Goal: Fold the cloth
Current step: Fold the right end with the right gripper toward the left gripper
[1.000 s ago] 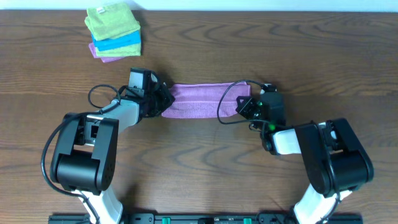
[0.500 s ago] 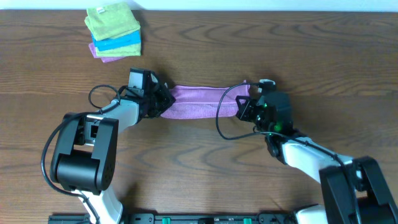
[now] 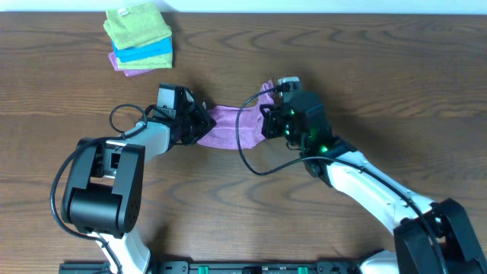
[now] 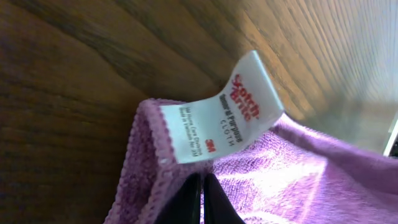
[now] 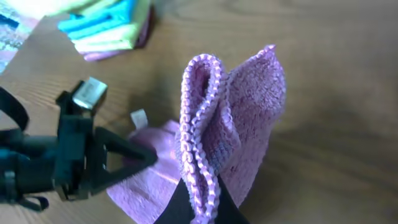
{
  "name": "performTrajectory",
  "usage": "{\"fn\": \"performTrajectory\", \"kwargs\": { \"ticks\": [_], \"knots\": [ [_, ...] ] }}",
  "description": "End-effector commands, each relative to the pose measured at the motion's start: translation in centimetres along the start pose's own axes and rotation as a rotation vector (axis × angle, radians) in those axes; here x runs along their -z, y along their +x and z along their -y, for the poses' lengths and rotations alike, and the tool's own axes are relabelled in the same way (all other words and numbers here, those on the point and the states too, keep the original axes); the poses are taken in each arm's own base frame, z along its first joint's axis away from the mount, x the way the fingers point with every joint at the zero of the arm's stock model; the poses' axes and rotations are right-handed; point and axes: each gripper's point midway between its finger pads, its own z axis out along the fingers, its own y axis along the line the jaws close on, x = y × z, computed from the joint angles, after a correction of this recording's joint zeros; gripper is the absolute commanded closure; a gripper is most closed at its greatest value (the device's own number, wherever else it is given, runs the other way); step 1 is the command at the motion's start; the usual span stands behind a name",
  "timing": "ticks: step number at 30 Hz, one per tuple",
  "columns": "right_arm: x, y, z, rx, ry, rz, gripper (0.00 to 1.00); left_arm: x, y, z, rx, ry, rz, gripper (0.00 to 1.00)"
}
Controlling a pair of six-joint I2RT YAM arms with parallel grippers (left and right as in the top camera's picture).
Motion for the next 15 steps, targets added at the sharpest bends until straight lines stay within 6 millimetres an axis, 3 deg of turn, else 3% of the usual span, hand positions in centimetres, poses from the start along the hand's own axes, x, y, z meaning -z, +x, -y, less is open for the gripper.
{"fn": "performTrajectory", "kwargs": {
  "ticks": [1,7,15],
  "knots": [
    [0.0,-1.3,-0.2,0.046,0.020,0.031,0.99,-0.2,0.4,0.1,-0.029,0.014,-0.028,0.94],
    [-1.5,-1.4,-1.4,0.078,-0.003,0.013,0.99,0.0,0.2,1.0,-0.043,0.039,-0.036,0.94],
    [-5.1,-0.1,-3.3,0.161,-0.002,-0.119,0.99,1.2,0.0,1.8,-0.117,0.039,-0.039,0.94]
  ]
}}
